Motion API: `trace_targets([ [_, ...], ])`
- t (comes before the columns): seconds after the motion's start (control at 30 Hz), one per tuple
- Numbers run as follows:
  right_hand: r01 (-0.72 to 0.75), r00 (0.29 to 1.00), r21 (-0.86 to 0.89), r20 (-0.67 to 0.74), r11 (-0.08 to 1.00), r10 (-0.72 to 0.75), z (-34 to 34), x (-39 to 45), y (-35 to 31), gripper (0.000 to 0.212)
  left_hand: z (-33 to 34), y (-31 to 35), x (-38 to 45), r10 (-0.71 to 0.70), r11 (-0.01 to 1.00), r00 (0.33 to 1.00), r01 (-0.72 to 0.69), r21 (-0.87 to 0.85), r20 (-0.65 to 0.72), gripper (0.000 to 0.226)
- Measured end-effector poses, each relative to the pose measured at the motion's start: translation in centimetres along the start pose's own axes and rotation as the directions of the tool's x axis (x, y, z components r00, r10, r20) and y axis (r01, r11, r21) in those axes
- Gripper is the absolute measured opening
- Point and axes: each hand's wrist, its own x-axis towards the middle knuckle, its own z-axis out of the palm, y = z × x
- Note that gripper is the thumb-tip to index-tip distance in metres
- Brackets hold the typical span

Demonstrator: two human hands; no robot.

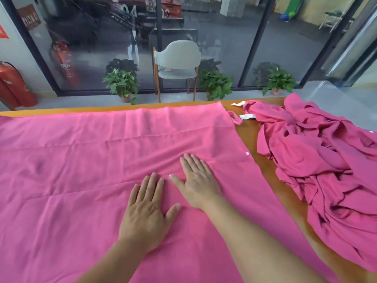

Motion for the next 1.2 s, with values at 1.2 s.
trace_targets([
  [1.2, 0.463, 0.853, 0.166, 0.181, 0.871, -0.489, -0.9, -25.1, -7.3, 0.022, -4.3, -4.7, -21.2, 0.090, 0.946, 0.992, -0.114, -0.304, -0.093, 0.033],
])
